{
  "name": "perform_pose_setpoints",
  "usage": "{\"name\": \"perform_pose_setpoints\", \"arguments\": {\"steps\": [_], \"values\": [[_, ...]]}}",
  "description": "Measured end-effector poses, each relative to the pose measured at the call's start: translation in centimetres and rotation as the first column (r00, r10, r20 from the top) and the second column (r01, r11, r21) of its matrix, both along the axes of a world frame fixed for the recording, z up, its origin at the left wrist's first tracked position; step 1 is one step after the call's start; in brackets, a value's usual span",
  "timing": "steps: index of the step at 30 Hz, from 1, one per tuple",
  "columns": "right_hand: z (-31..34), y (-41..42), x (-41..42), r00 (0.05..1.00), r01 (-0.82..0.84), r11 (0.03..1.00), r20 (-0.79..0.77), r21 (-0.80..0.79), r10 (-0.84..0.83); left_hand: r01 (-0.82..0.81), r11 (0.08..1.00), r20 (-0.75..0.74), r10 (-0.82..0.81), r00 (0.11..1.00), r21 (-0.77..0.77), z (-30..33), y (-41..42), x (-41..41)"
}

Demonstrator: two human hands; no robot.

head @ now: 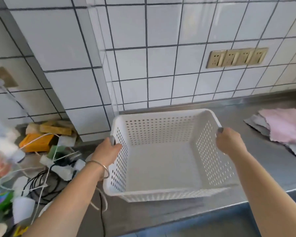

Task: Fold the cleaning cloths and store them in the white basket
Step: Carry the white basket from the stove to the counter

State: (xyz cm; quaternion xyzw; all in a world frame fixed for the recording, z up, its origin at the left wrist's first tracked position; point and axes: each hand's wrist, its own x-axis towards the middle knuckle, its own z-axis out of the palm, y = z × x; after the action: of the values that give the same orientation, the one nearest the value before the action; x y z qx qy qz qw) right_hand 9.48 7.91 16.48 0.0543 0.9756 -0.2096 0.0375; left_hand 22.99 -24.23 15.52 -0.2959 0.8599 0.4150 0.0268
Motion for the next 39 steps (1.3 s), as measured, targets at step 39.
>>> {"name": "perform_pose_setpoints", "arguments": {"steps": [39], "values": [[-5.6, -9.0, -32.4, 0.965, -0.173, 0.912, 0.124, -0.373, 0.233, -0.313, 0.846, 0.041, 0.365, 0.930, -0.431, -3.2, -5.1, -26.8]]}}
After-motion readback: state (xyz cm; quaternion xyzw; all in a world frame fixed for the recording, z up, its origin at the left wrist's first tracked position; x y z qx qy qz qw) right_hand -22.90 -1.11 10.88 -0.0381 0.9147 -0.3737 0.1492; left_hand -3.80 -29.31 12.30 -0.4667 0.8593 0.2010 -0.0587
